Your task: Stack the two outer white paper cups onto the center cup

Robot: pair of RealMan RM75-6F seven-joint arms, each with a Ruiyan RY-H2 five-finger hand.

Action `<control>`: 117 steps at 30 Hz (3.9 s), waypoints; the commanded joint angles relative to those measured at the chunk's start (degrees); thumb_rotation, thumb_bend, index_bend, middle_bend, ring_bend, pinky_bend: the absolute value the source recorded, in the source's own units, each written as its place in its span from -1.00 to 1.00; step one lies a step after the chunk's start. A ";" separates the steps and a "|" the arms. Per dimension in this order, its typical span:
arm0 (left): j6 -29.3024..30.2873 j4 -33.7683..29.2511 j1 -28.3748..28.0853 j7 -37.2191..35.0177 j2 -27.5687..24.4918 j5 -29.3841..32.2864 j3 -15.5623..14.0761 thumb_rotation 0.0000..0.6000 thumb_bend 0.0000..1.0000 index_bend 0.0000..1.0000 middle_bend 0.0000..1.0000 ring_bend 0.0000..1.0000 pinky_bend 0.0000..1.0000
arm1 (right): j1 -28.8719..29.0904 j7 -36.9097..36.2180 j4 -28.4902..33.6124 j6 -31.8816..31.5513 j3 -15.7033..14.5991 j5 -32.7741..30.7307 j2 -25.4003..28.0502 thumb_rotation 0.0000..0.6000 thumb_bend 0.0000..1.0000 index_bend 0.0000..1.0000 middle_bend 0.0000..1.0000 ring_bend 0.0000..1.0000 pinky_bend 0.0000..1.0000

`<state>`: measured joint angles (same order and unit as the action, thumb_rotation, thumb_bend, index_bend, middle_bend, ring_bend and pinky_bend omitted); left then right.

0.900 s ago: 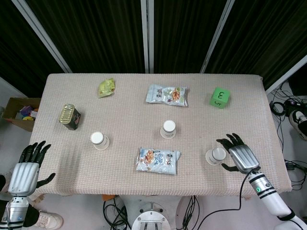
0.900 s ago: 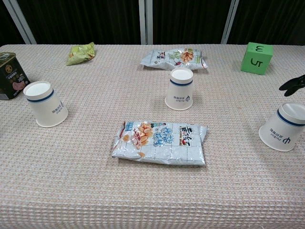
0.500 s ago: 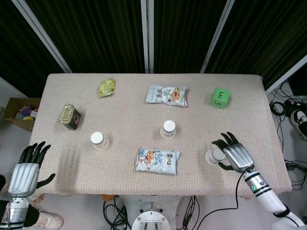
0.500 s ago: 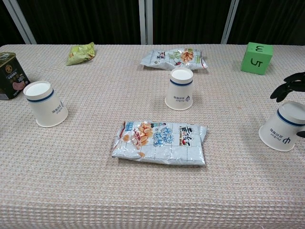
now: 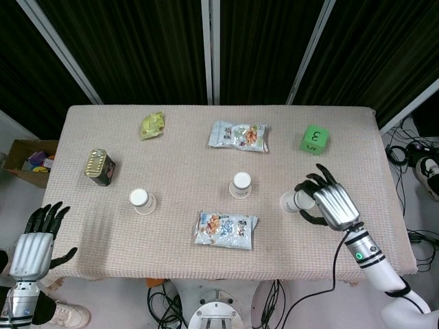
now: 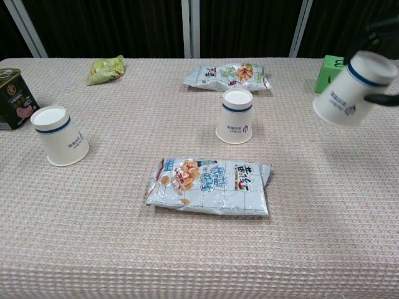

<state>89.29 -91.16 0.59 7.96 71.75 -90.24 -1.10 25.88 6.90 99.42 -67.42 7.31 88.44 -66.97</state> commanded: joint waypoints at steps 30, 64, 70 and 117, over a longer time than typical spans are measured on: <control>-2.81 2.68 -0.92 -2.59 0.39 2.97 0.60 1.00 -0.68 -0.76 -0.90 -0.94 -0.81 | 26.07 21.48 -6.86 18.12 7.83 -31.34 -14.76 1.00 -0.47 -0.02 -0.24 -0.65 -0.80; -27.28 -7.04 -23.77 -2.90 -2.65 2.74 7.52 1.00 -0.68 -0.60 -0.80 -0.88 -0.75 | 9.68 11.86 8.60 -1.23 -3.31 -22.29 6.28 1.00 -0.62 -1.00 -1.00 -1.00 -1.00; -33.83 -5.75 -28.83 -0.12 -0.26 8.20 9.36 1.00 -0.62 -0.57 -0.73 -0.81 -0.70 | 5.65 5.47 6.36 -2.31 -4.33 -19.60 7.82 1.00 -0.62 -1.00 -1.00 -1.00 -1.00; -44.82 -11.66 -53.69 10.42 1.40 26.91 21.49 1.00 -0.24 -0.18 -0.14 -0.12 -0.42 | -10.05 -12.73 -5.65 -10.05 -6.09 -6.72 5.66 1.00 -0.62 -1.00 -0.98 -1.00 -1.00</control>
<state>46.61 -103.44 -49.58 15.96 71.25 -66.67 18.45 15.87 -5.78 93.80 -77.48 1.17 81.67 -61.34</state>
